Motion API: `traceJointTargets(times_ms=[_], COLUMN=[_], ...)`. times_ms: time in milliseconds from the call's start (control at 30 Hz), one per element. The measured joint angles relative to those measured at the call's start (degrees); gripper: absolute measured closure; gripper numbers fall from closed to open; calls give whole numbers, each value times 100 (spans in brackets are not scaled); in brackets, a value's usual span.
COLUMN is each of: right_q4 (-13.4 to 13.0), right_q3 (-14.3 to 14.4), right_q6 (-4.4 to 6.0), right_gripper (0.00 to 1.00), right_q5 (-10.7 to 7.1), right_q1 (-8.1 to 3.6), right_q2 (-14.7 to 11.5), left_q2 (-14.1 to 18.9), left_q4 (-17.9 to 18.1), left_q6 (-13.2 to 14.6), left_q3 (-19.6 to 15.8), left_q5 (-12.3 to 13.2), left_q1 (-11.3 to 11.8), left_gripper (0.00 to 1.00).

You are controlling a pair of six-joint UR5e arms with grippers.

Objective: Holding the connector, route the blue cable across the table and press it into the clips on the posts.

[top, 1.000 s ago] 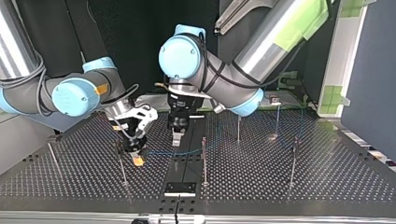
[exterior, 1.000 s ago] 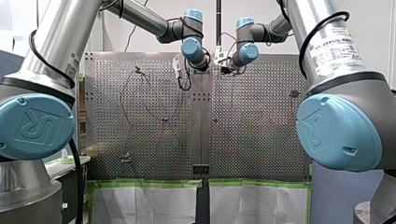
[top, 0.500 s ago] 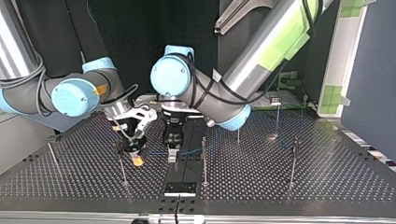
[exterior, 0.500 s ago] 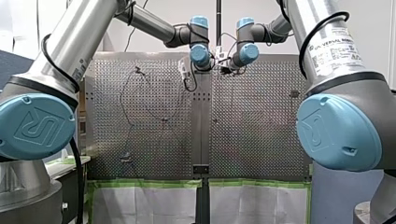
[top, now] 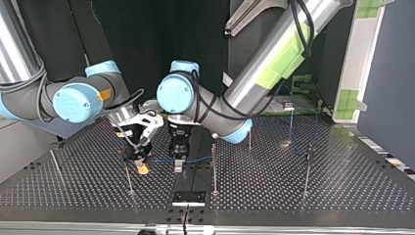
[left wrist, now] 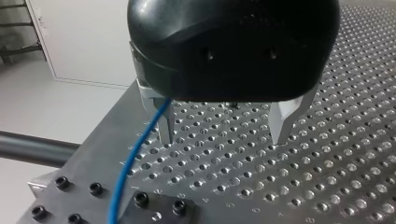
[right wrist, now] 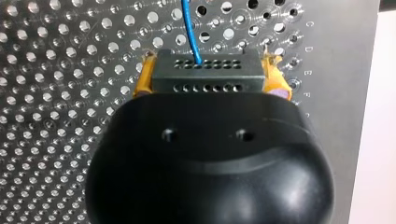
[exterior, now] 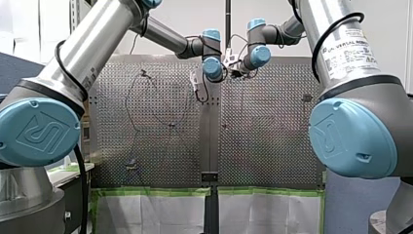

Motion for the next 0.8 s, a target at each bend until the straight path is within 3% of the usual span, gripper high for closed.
traceJointTargets(times_ms=[800], right_q4=[-7], right_q3=[0], right_q6=[0], right_gripper=[100], right_q5=[0], right_q1=[-26], right_q2=[6], left_q2=[-230], left_q4=[197], left_q6=[53], left_q3=[214], left_q5=[-14], left_q1=[240], left_gripper=[0])
